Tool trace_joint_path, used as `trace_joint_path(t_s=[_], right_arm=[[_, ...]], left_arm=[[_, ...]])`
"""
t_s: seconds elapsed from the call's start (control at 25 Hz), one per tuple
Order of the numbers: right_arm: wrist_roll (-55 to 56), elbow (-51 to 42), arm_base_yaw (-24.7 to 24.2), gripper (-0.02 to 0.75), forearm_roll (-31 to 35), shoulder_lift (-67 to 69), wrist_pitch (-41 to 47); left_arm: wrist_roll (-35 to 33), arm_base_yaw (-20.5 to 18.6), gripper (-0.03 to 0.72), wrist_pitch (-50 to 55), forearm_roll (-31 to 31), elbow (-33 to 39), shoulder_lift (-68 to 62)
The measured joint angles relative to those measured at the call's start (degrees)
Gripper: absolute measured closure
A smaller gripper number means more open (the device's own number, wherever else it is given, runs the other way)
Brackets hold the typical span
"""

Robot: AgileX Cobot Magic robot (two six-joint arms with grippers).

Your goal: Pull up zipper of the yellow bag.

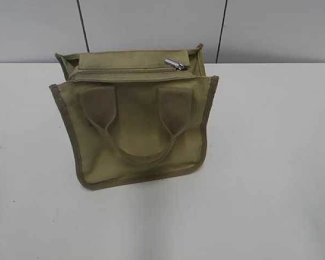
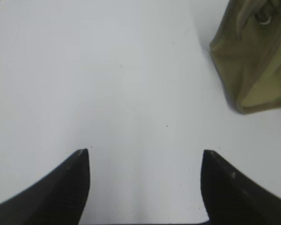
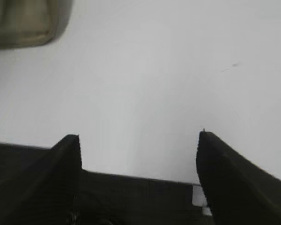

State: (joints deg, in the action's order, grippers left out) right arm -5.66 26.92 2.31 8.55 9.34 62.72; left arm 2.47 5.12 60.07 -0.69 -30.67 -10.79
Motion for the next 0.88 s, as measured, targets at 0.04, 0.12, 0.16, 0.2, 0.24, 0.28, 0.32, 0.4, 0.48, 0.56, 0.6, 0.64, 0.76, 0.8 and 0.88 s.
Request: trace_joint_path(t_s=[0.04, 0.12, 0.16, 0.2, 0.24, 0.28, 0.32, 0.4, 0.48, 0.56, 0.6, 0.64, 0.76, 0.8, 0.88], right_arm=[[0.0, -0.1, -1.3, 0.153, 0.0, -1.7, -0.1], [0.0, -0.1, -3.4, 0.153, 0.2, -5.1, -0.1], [0.0, -0.1, -3.9, 0.153, 0.2, -6.5, -0.1], [0.0, -0.1, -4.1, 0.153, 0.3, -7.6, -0.1], [0.0, -0.1, -4.2, 0.153, 0.4, -8.7, -0.1], [0.0, -0.1, -4.4, 0.153, 0.4, -9.4, -0.1], [0.0, -0.1, -4.3, 0.153, 0.4, -9.6, -0.1], [0.0, -0.1, -4.4, 0.153, 0.5, -9.6, -0.1], [0.0, -0.1, -4.4, 0.153, 0.6, -9.6, -0.2], [0.0, -0.1, -4.4, 0.153, 0.6, -9.6, -0.2], [0.0, -0.1, -4.4, 0.153, 0.7, -9.6, -0.2], [0.0, -0.1, -4.4, 0.153, 0.7, -9.6, -0.2], [0.0, -0.1, -4.4, 0.153, 0.7, -9.6, -0.2], [0.0, -0.1, -4.4, 0.153, 0.7, -9.6, -0.2], [0.0, -0.1, -4.4, 0.153, 0.7, -9.6, -0.2]], left_arm=[[0.0, -1.1, 0.137, 0.0, 0.0, 0.0, 1.8], [0.0, -2.7, 0.137, 0.0, 0.0, 0.0, 4.9], [0.0, -2.9, 0.137, 0.0, 0.0, 0.0, 6.1], [0.0, -3.1, 0.137, 0.0, 0.0, 0.0, 7.4], [0.0, -3.2, 0.137, 0.0, 0.0, 0.0, 8.7], [0.0, -3.2, 0.137, 0.0, 0.0, 0.0, 9.7], [0.0, -3.2, 0.140, 0.0, 0.0, 0.0, 10.7], [0.0, -3.3, 0.149, 0.0, -0.1, 0.0, 11.1], [0.0, -3.3, 0.159, 0.0, -0.1, 0.0, 11.1], [0.0, -3.3, 0.171, 0.0, -0.1, 0.0, 11.1], [0.0, -3.3, 0.178, 0.0, -0.1, 0.0, 11.1], [0.0, -3.3, 0.186, 0.0, -0.1, 0.0, 11.2], [0.0, -3.3, 0.211, 0.0, -0.1, 0.0, 11.2], [0.0, -3.3, 0.217, 0.0, -0.1, 0.0, 11.2], [0.0, -3.3, 0.228, 0.0, -0.1, 0.0, 11.2]])
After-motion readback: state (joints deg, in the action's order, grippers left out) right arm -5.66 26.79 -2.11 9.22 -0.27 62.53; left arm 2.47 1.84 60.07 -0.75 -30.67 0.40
